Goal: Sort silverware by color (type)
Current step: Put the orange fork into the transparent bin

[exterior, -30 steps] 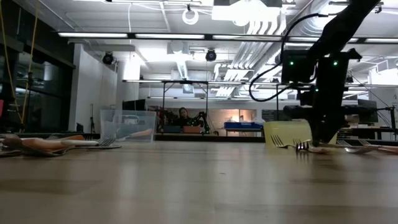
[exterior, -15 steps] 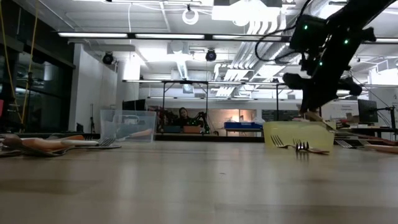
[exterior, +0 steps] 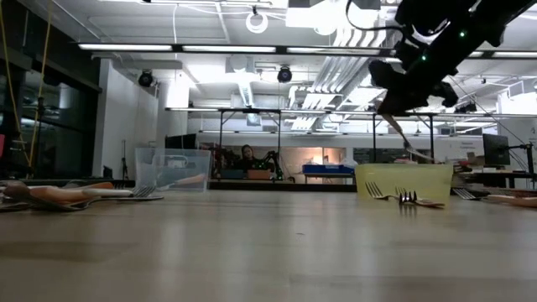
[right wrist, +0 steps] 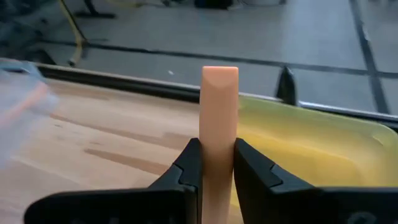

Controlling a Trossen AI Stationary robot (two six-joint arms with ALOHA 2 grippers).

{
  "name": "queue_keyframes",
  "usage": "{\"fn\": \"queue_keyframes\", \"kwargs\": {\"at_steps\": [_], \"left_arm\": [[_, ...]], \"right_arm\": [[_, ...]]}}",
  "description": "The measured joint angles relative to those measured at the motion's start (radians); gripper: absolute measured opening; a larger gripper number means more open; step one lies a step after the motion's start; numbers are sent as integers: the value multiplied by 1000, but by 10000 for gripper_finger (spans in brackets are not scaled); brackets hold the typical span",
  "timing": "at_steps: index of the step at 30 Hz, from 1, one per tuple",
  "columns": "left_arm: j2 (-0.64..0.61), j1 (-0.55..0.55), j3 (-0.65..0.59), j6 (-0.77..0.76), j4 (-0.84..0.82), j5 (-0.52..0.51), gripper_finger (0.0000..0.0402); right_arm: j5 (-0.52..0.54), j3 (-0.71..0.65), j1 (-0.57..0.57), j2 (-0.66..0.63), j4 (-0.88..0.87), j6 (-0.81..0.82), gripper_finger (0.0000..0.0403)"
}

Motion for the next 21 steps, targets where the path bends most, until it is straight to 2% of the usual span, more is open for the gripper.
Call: {"fn": "queue_keyframes", "kwargs": {"at_steps": [5, 13, 17, 21], "left_arm": [[0, 0, 0, 54, 0, -2, 133], [17, 0, 0, 64, 2, -40, 133], [59, 15, 0, 19, 8, -13, 133], [120, 49, 0, -19, 26, 123, 133]], "right_arm": [[-27, 0, 14, 0, 157, -50, 45], [-273, 3, 42, 0, 616, -256, 45], [-352, 93, 73, 13, 605, -324, 45], [-468, 227, 107, 60, 552, -430, 45]]}}
